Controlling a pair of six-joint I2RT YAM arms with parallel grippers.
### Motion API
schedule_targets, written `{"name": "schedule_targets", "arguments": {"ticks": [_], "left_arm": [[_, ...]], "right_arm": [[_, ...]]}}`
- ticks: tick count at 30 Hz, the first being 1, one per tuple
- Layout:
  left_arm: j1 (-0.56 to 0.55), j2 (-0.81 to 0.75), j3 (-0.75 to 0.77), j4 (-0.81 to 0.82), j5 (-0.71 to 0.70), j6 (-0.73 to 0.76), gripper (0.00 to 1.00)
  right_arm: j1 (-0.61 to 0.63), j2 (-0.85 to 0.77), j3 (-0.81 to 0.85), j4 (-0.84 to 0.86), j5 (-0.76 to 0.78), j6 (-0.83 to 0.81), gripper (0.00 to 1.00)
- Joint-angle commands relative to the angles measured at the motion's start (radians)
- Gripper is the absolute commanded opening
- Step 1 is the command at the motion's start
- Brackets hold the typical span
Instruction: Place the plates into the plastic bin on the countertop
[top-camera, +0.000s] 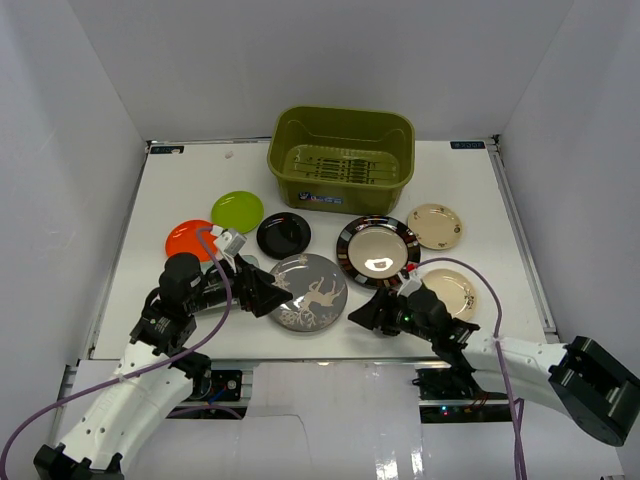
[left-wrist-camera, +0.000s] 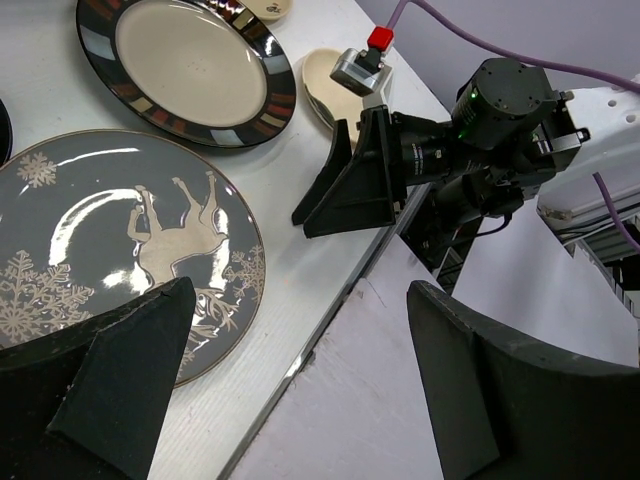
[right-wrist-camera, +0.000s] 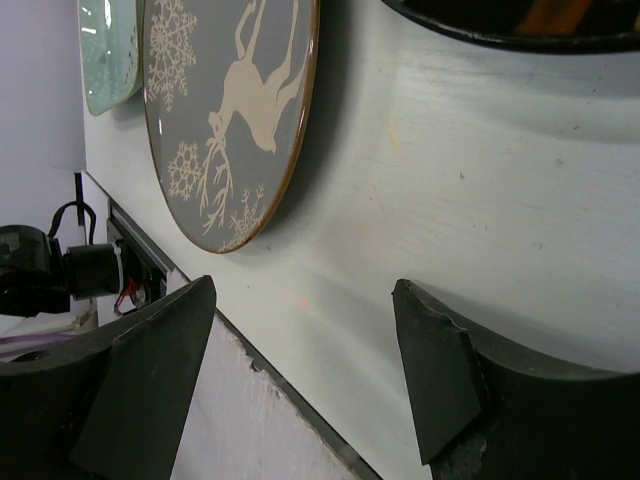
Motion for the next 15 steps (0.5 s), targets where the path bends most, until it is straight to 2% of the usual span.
{"name": "schedule_targets", "arguments": {"ticks": [1,6,15], "left_arm": [[0.005,-0.006,0.021,0.001,-0.01,0.008,0.98],[0.011,-0.004,0.023,0.001,-0.007,0.008,0.98],[0.014,-0.012,0.023,-0.001,-0.011,0.008,0.98]], "right_arm": [[0.016,0.059,-0.015,0.138,0.075,0.043,0.77],[0.02,0.258,0.015,0.314,0.068,0.076,0.72],[0.036,0.643,0.094,0.632,0.128,0.211,0.49]]}}
